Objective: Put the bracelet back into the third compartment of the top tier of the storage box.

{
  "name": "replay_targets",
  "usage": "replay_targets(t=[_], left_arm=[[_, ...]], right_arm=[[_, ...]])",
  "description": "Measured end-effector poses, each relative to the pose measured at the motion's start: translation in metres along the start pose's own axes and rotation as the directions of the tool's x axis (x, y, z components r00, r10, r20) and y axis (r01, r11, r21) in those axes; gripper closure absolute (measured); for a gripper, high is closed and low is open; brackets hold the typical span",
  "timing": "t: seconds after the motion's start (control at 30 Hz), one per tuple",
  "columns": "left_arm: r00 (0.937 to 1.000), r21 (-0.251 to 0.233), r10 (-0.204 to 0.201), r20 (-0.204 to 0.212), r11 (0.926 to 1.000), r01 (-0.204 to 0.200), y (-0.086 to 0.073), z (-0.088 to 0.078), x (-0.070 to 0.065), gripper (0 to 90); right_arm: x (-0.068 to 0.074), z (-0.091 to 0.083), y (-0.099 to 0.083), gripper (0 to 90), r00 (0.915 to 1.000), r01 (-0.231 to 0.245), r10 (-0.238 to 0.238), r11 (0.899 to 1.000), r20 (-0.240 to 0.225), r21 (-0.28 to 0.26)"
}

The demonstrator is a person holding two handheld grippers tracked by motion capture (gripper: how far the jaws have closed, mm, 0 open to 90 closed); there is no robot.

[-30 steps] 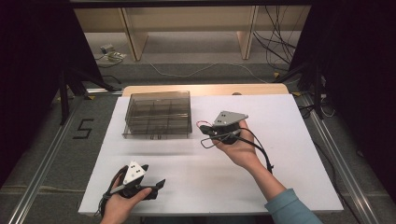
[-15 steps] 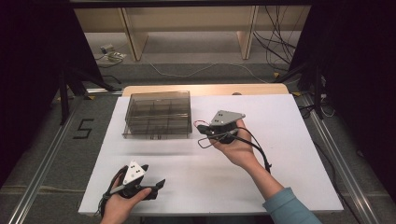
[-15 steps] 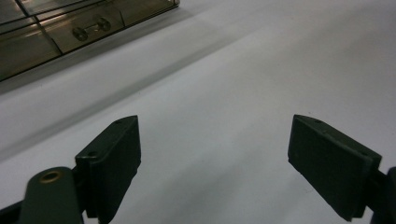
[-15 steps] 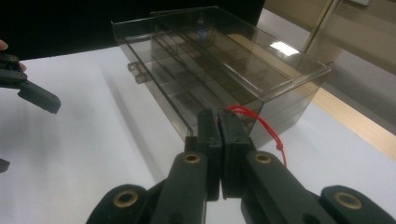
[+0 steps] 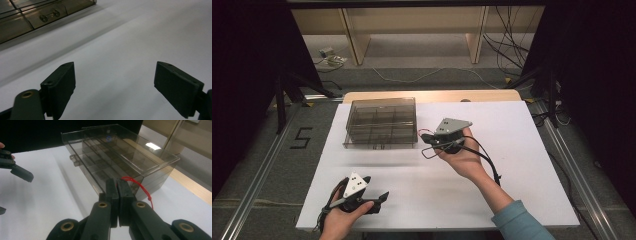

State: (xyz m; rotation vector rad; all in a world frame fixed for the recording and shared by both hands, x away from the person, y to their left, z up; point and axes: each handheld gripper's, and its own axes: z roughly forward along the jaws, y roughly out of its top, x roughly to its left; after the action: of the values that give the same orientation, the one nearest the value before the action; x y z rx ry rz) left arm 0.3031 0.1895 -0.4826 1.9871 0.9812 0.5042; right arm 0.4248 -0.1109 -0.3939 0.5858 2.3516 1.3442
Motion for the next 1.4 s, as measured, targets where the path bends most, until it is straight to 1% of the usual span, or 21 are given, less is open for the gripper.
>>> replay_targets(t=[0.4, 0.77, 1.4], left_arm=[[1.0000, -0.001, -0.003, -0.001, 1.0000, 0.003, 0.000, 0.000, 0.000, 17.3], [1.0000, -0.002, -0.003, 0.000, 1.0000, 0.003, 0.000, 0.000, 0.000, 17.3], [1.0000, -0.002, -0.003, 0.001, 1.0000, 0.003, 0.000, 0.000, 0.000, 17.3]], right_arm=[[0.001, 0.009, 0.004, 88.9, 1.0000, 0.000, 0.000, 1.000, -0.008, 0.004], [0.003, 0.020, 0.013, 88.9, 0.9998, 0.004, -0.003, 1.000, -0.020, 0.009], [0.006, 0.032, 0.020, 88.9, 0.9994, 0.003, -0.002, 1.000, -0.034, 0.015]])
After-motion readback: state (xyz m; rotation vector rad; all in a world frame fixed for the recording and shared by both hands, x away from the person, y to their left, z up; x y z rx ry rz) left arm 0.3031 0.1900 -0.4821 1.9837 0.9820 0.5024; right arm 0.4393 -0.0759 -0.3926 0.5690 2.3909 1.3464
